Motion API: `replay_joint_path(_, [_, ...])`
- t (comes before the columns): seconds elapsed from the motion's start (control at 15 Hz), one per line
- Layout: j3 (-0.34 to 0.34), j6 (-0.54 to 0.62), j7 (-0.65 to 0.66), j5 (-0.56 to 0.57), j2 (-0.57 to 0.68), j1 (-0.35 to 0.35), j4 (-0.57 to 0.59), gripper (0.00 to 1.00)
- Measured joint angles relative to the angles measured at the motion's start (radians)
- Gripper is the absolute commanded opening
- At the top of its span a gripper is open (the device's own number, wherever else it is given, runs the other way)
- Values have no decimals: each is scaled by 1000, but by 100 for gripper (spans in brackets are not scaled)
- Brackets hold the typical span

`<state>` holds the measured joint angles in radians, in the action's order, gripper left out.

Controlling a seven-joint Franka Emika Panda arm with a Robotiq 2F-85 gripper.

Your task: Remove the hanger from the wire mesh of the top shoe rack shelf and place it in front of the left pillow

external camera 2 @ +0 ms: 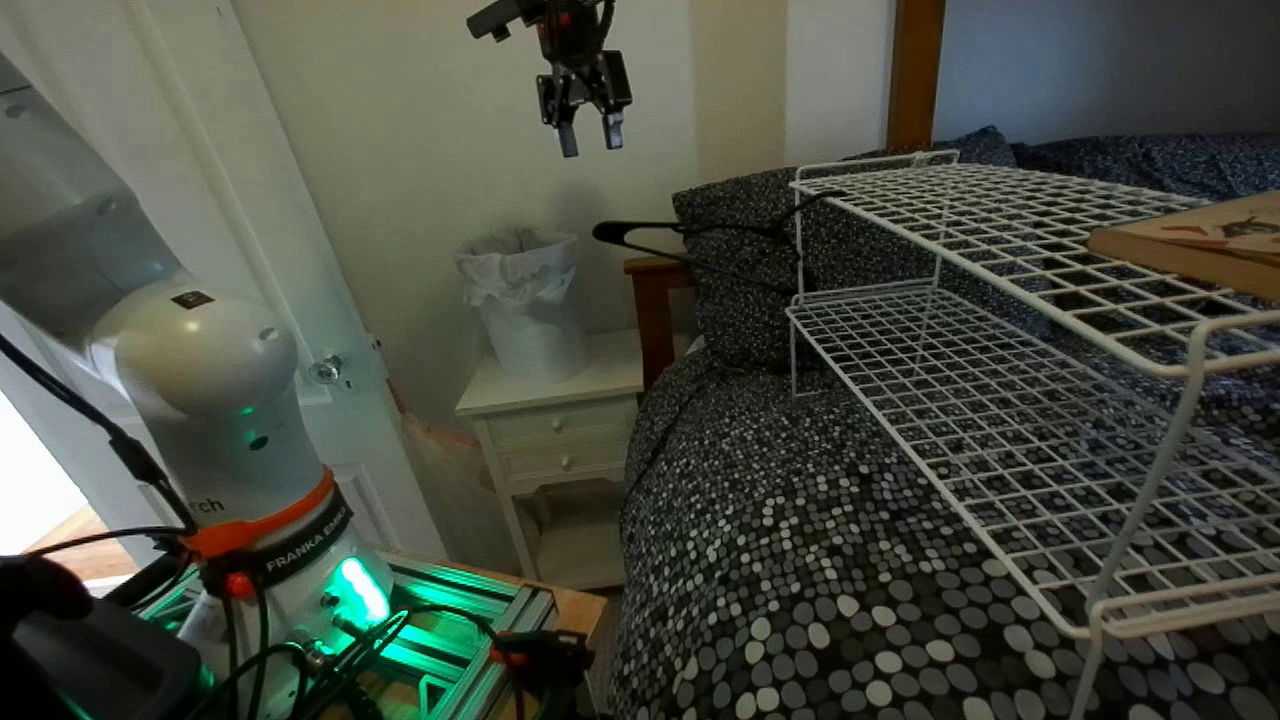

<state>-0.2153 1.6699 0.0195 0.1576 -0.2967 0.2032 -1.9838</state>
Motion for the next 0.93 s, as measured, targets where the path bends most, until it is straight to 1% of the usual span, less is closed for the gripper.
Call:
replay_joint_path(0.2, [-64,8,34,-19,-11,61,-3,100])
replay_joint_path(0.33, [-99,40,60,-46,-17,93,-13,100])
replay_joint_path(0.6, [-163,190,130,-104,15,144,-43,100])
replay_joint_path(0.93, [-154,200,128,-104,26,152,-39,100])
